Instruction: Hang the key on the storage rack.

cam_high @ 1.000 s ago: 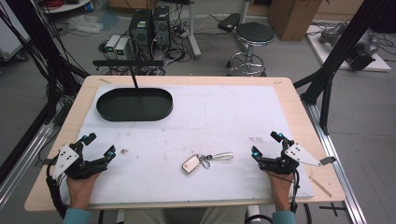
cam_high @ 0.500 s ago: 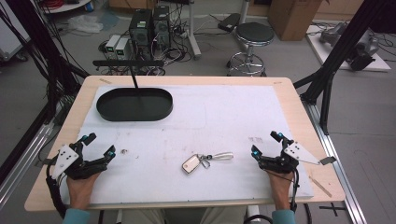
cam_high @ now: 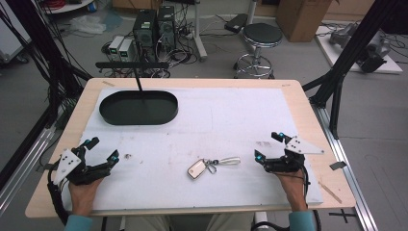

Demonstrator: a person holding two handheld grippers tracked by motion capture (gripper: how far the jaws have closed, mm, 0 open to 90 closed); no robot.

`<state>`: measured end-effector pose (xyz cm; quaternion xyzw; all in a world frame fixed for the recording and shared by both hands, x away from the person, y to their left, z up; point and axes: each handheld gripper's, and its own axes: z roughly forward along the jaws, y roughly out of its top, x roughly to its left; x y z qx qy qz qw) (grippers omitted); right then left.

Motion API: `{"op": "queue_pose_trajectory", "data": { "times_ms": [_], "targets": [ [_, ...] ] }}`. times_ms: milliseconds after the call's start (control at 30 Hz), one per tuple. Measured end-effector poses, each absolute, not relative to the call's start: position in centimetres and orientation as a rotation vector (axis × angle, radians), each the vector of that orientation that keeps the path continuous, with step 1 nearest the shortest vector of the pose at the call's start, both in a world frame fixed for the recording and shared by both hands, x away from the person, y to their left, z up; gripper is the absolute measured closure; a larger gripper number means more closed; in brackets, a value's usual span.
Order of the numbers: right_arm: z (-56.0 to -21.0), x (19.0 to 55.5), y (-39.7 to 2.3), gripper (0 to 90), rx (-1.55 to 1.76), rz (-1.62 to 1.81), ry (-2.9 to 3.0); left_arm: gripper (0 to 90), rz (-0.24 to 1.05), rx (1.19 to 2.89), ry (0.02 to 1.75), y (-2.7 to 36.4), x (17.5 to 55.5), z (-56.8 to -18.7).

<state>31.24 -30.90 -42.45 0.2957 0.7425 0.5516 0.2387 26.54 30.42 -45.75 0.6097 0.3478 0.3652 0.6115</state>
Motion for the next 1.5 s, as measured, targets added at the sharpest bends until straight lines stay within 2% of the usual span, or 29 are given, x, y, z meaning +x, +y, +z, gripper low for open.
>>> {"op": "queue_pose_trajectory", "data": {
  "times_ms": [267,533,1100,1500],
  "targets": [
    [-39.2,32.5,-29.0,3.0,0.61,1.434,2.264,13.4,0.844,1.41,0.802,30.4,26.5,-45.7],
    [-37.9,34.2,-27.2,3.0,0.494,1.31,2.487,13.4,0.844,1.411,0.803,30.4,26.5,-45.7],
    [-37.9,36.3,-23.9,3.0,0.296,1.02,2.769,13.4,0.844,1.409,0.806,30.4,26.6,-45.7],
    [-39.8,37.0,-21.5,5.1,0.2,0.82,2.903,13.4,0.845,1.41,0.805,30.4,26.5,-45.7]
  ]
}}
